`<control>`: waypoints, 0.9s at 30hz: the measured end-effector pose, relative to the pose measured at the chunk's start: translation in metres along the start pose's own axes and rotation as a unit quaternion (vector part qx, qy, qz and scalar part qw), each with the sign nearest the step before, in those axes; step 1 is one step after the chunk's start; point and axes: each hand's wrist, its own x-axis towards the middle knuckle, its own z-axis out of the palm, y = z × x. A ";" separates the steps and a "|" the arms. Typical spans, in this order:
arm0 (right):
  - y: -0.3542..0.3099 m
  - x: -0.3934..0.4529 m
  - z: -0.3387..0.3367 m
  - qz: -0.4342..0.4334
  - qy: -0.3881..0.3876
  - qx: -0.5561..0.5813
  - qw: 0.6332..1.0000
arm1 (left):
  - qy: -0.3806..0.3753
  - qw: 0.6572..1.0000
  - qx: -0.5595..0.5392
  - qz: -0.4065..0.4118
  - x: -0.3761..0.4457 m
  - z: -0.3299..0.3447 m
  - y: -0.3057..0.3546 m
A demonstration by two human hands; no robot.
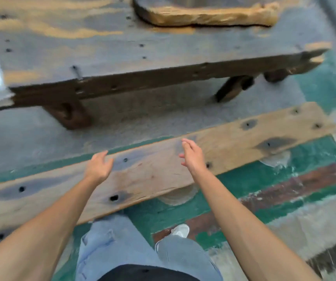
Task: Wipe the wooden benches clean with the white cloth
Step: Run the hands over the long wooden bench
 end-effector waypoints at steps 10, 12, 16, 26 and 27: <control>0.105 0.027 -0.319 0.049 0.096 0.005 0.994 | -0.059 0.975 0.143 0.159 -0.066 0.190 0.252; 0.117 0.039 -0.356 0.056 0.089 -0.004 0.994 | -0.067 0.965 0.162 0.194 -0.076 0.215 0.295; 0.121 0.076 -0.410 0.055 0.021 -0.058 0.997 | -0.067 0.943 0.207 0.251 -0.069 0.253 0.367; 0.146 0.179 -0.554 0.097 0.053 -0.077 0.991 | -0.120 0.939 0.285 0.153 0.026 0.351 0.523; 0.148 0.187 -0.574 0.099 0.061 -0.081 0.990 | -0.123 0.940 0.279 0.156 0.024 0.363 0.554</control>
